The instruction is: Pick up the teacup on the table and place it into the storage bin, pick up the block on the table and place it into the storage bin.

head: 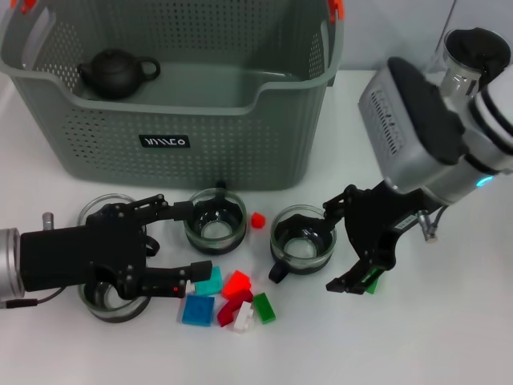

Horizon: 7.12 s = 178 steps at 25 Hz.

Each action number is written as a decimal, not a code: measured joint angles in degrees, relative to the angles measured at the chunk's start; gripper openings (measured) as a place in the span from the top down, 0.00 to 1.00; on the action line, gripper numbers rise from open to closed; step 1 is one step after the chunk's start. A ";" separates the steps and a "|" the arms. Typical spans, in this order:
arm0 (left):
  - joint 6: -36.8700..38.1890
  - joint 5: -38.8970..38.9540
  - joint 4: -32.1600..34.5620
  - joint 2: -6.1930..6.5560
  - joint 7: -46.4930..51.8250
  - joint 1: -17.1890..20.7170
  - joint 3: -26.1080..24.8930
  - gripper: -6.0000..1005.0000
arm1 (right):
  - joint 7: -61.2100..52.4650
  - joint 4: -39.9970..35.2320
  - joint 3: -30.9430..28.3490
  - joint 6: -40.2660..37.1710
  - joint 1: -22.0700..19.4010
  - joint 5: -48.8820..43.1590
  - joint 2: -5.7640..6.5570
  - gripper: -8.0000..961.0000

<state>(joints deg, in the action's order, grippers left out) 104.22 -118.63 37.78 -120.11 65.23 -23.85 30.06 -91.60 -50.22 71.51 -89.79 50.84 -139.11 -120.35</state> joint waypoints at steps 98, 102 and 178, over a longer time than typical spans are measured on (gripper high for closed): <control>0.32 -0.02 -0.74 0.10 -2.48 1.05 -2.60 0.07 | 2.94 16.00 -13.02 40.10 12.60 20.14 0.48 0.94; 0.37 -0.02 -0.71 0.11 -2.48 0.94 -2.37 0.07 | 6.23 21.53 -12.90 44.66 15.08 20.43 0.08 0.94; 3.65 0.11 0.38 0.90 -1.15 0.54 -7.28 0.10 | 1.52 -19.82 -9.19 -3.48 -20.32 33.00 1.90 0.22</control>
<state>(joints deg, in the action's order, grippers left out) 107.87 -118.53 38.17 -119.20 64.08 -23.31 22.78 -90.09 -70.04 62.33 -93.27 30.52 -106.11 -118.45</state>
